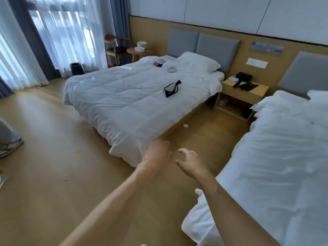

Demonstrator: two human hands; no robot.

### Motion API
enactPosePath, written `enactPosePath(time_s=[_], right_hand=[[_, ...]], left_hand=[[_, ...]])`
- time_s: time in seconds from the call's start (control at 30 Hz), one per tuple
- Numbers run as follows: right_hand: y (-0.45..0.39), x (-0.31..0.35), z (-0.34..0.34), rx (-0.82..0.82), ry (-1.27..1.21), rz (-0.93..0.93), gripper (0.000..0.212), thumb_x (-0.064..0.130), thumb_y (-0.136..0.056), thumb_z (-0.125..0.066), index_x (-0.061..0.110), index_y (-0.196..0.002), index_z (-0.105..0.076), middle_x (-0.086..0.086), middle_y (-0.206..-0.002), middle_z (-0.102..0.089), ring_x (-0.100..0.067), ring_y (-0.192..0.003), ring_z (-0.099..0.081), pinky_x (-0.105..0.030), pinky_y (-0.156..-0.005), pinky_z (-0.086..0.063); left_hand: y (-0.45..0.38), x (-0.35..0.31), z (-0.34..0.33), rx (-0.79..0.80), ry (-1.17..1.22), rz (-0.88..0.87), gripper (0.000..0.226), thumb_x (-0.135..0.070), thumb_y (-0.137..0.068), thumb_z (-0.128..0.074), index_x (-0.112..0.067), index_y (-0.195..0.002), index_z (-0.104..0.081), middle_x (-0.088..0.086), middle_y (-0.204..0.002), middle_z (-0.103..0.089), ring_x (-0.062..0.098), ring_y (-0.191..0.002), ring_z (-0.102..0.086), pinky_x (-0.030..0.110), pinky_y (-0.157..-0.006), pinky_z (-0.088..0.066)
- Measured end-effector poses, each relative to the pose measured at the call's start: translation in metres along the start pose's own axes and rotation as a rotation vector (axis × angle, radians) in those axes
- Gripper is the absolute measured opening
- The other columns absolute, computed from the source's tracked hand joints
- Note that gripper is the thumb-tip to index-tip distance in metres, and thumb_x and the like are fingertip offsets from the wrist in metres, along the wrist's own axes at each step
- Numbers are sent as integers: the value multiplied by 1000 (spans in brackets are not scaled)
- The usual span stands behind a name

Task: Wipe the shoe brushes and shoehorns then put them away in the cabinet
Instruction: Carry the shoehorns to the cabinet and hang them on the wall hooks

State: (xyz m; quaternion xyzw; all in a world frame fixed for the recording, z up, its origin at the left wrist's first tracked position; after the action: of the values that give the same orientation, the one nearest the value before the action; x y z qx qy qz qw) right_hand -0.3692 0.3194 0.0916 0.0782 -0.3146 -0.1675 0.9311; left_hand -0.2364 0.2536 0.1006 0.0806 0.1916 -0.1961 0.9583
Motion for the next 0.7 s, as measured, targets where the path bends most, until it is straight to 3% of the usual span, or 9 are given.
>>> enactPosePath(time_s=[0.23,0.7], right_hand=[[-100,-11,44,-134,-16,-158,56,40,-94,-60,26,-146,-44,-4,-147,-49,-23,-130,-51,-38,-105,-46],[-342,-86,131,-184,-69,-291,55,47,-96,-55,27,-146,-43,-3,-148,-48,-24,-131,-51,-38,-103,-44]], left_hand=[[-139,-26,15,99,-41,-216,52,-36,-94,-51,-29,-144,-40,1,-146,-45,26,-135,-40,46,-115,-26],[-406,-102,-23,188,-119,-334,49,-35,-95,-52,-29,-143,-40,1,-147,-43,25,-133,-41,45,-112,-28]])
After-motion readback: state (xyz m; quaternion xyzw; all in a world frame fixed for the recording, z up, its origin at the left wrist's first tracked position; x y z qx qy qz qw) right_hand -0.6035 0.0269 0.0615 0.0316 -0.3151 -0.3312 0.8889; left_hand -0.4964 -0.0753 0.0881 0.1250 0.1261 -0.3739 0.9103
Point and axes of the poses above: each hand's wrist, its own y-axis away from the middle knuckle, its own z-axis out of the back of the hand, x = y × z, the point moved 3 cm from there along -y, towards the middle knuckle
